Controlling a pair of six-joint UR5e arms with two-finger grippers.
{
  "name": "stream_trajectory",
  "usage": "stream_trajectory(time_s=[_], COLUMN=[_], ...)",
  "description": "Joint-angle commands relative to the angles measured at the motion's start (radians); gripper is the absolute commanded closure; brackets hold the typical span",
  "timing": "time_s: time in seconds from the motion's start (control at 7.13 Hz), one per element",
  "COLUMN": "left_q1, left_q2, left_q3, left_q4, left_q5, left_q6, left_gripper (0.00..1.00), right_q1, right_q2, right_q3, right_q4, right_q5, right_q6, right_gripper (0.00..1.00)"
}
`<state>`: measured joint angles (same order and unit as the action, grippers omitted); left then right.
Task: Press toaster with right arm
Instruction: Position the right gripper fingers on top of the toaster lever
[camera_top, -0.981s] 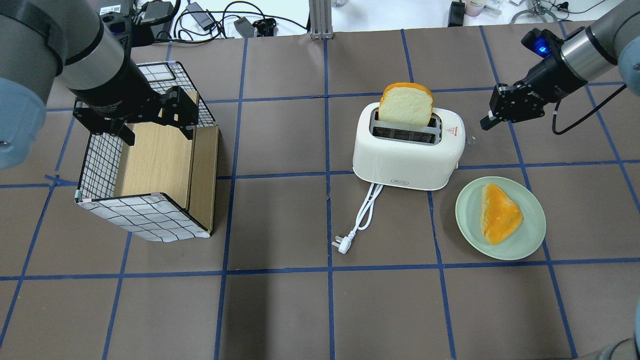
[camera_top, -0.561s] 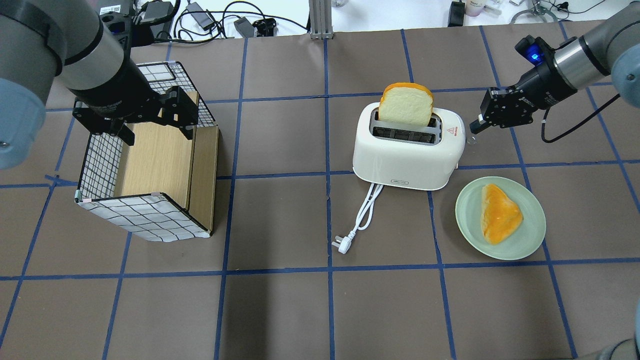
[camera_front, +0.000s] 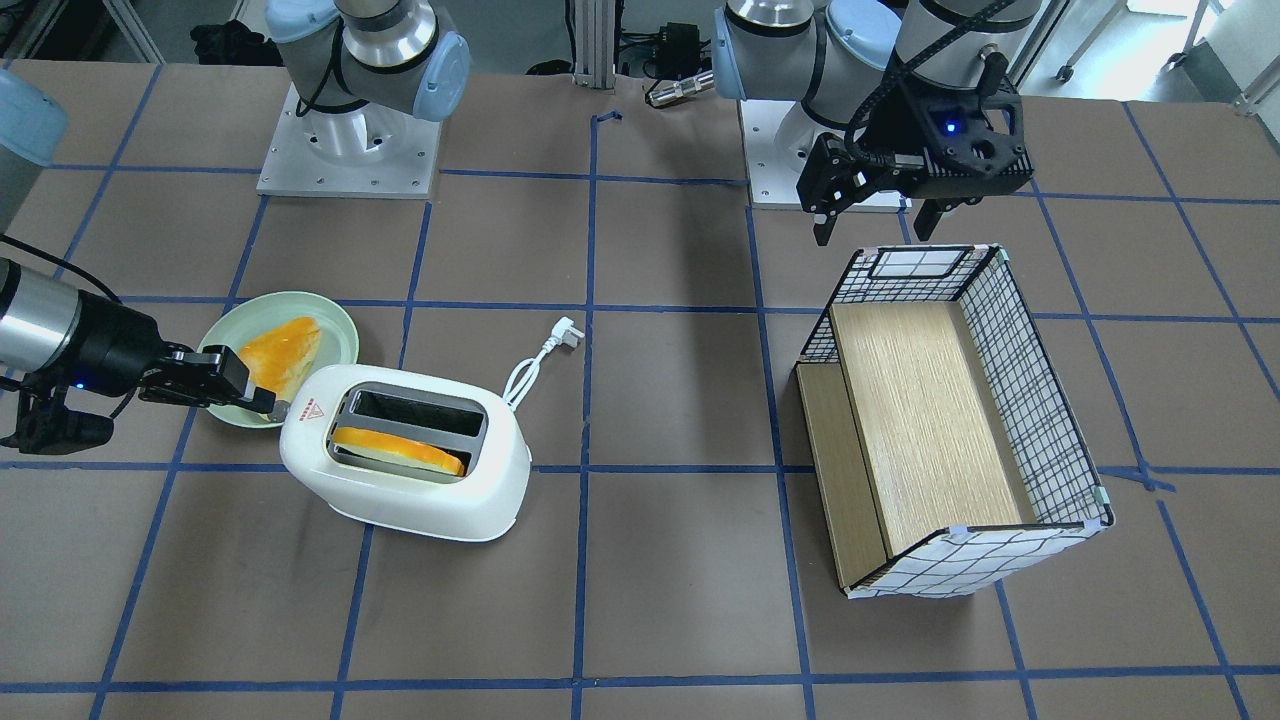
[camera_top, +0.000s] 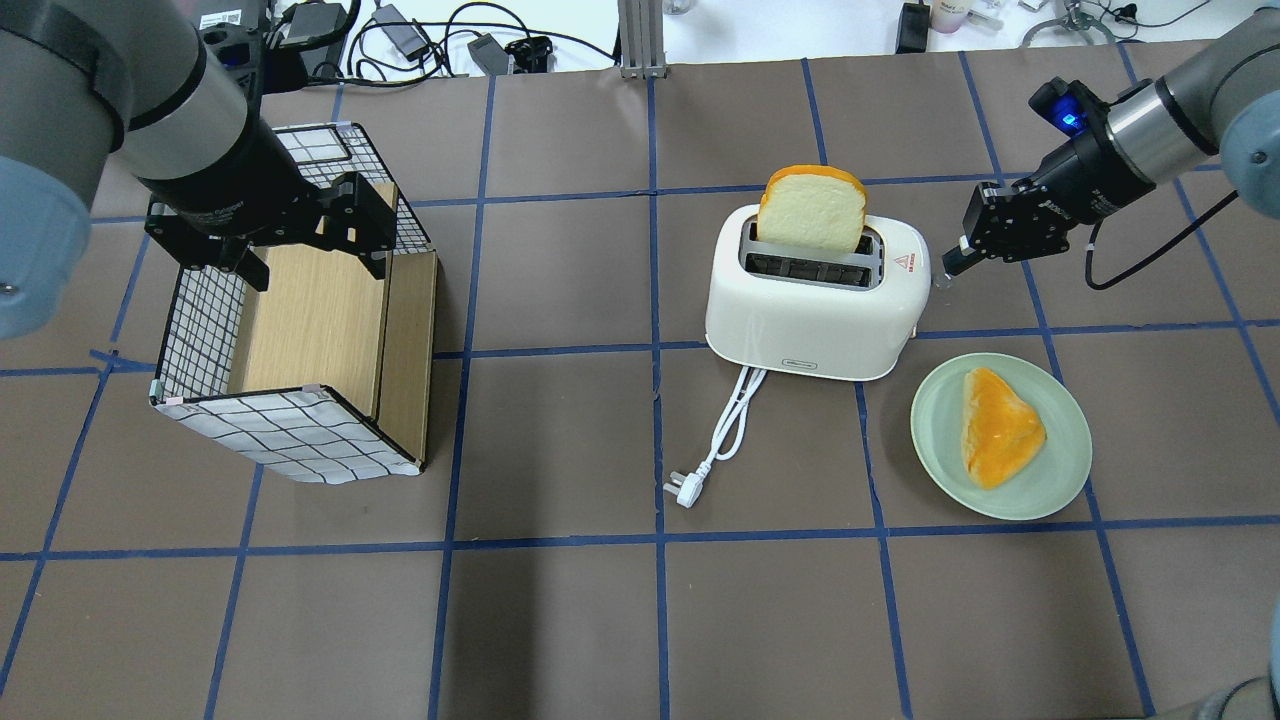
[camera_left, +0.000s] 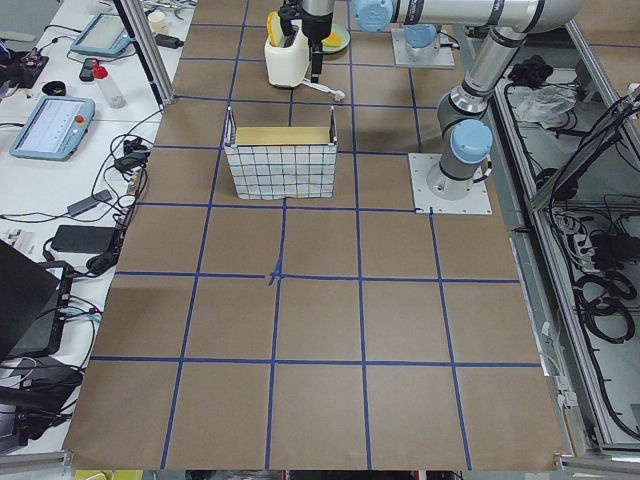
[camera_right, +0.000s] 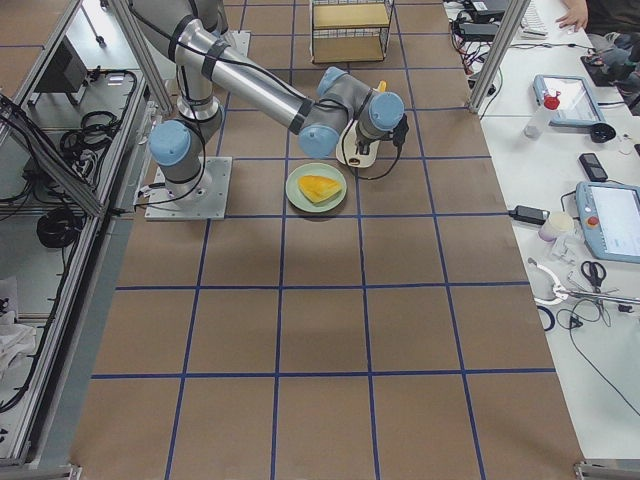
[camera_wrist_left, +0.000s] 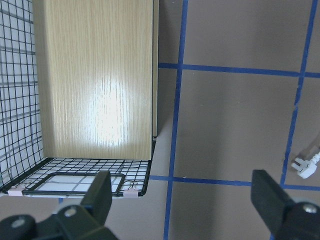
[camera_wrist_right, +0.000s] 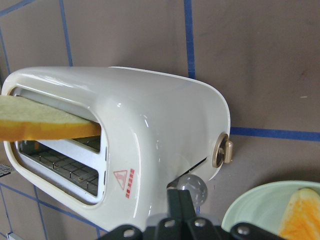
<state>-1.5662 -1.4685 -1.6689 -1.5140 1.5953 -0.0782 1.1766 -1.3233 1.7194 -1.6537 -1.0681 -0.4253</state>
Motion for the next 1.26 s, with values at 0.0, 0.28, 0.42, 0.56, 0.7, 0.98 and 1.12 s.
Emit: stream_trajectory(time_s=[0.0,0.28,0.42,0.56,0.7,0.98,1.12], left_q1=[0.0,0.0,0.0,0.0,0.0,0.0,0.0], left_q2=[0.001,0.001,0.001,-0.001,0.0,0.0,0.001], left_q3=[0.0,0.0,0.0,0.0,0.0,0.0,0.0], left_q4=[0.0,0.0,0.0,0.0,0.0,0.0,0.0], left_q5=[0.0,0.0,0.0,0.0,0.0,0.0,0.0], left_q6=[0.0,0.0,0.0,0.0,0.0,0.0,0.0], left_gripper=[0.0,0.0,0.0,0.0,0.0,0.0,0.0], right_q1=[0.0,0.0,0.0,0.0,0.0,0.0,0.0], right_q2=[0.001,0.001,0.001,0.003,0.003,0.013,0.018], right_q3=[0.018,0.025,0.025,0.026,0.034,0.035,0.035], right_q4=[0.0,-0.005,-0.006,-0.02,-0.021,-0.021,-0.021], right_q5=[0.002,0.002,0.002,-0.001,-0.001,-0.003,-0.003], right_q6=[-0.004,-0.003,-0.003,0.0,0.002,0.003,0.006], right_gripper=[0.93,0.93,0.93,0.93,0.93,0.93,0.93])
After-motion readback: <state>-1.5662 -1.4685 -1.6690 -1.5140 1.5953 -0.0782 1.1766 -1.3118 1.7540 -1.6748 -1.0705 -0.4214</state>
